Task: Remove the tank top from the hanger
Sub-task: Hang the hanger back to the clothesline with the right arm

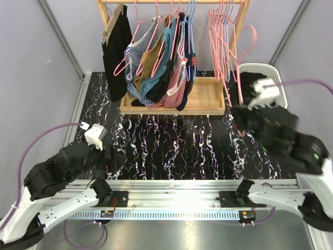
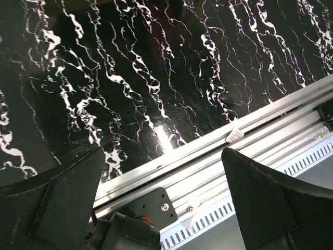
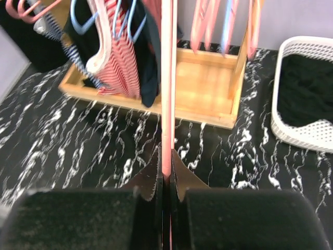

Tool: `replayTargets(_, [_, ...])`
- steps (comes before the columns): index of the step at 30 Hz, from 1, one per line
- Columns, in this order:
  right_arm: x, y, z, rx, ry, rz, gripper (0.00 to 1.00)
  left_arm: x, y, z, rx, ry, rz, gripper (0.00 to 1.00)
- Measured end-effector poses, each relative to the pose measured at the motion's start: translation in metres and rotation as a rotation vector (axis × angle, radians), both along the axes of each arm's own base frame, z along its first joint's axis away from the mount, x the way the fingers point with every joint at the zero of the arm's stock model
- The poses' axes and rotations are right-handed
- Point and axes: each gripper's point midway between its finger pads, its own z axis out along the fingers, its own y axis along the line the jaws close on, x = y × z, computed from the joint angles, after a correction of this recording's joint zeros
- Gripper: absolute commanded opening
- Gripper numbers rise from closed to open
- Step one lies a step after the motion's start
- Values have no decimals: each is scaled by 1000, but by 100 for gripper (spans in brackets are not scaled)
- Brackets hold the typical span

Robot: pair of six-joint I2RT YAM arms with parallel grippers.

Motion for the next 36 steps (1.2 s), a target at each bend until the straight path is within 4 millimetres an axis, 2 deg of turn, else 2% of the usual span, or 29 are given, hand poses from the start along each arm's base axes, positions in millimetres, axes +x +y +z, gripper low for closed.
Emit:
replayTargets(3, [34,29,14,-38,1,-54,0,-1,-4,-8,-5,14,-14,99])
replayTargets(6, [71,53,14,-60,41,-70,0,-2,-8,-11,-20,19,-28,99])
replayTargets(10, [125,43,16,-40,86,-147,0,-4,-10,-8,-52,7,-41,99])
replayTargets(17, [184,53,46,41,74,-93,0,-9,-10,-4,-98,-6,-45,99])
replayTargets(20, [209,48,40,54,103,-88,0,-11,-9,-6,-107,-5,-46,99])
replayTargets(22, [223,49,30,58,138,-75,0,-12,-9,-6,-114,-4,-48,99])
replayTargets(26, [244,54,-3,48,239,-52,0,-13,-10,-5,-126,-4,-52,99])
replayTargets(29, [253,62,-27,38,313,-25,0,-14,-11,-8,-129,5,-54,99])
replayTargets(30, [254,64,-31,38,324,-19,7,-14,-11,-8,-130,7,-55,99])
replayTargets(32, [252,67,-35,48,340,-8,46,-15,-12,-10,-133,13,-57,99])
replayTargets(33, [248,67,-35,56,343,-3,83,-15,-13,-10,-137,13,-58,99])
replayTargets(34, [242,66,-37,60,352,-3,99,-15,-14,-10,-141,12,-61,99])
replayTargets(36, [224,60,-40,54,357,-2,100,-15,-15,-9,-147,11,-64,99])
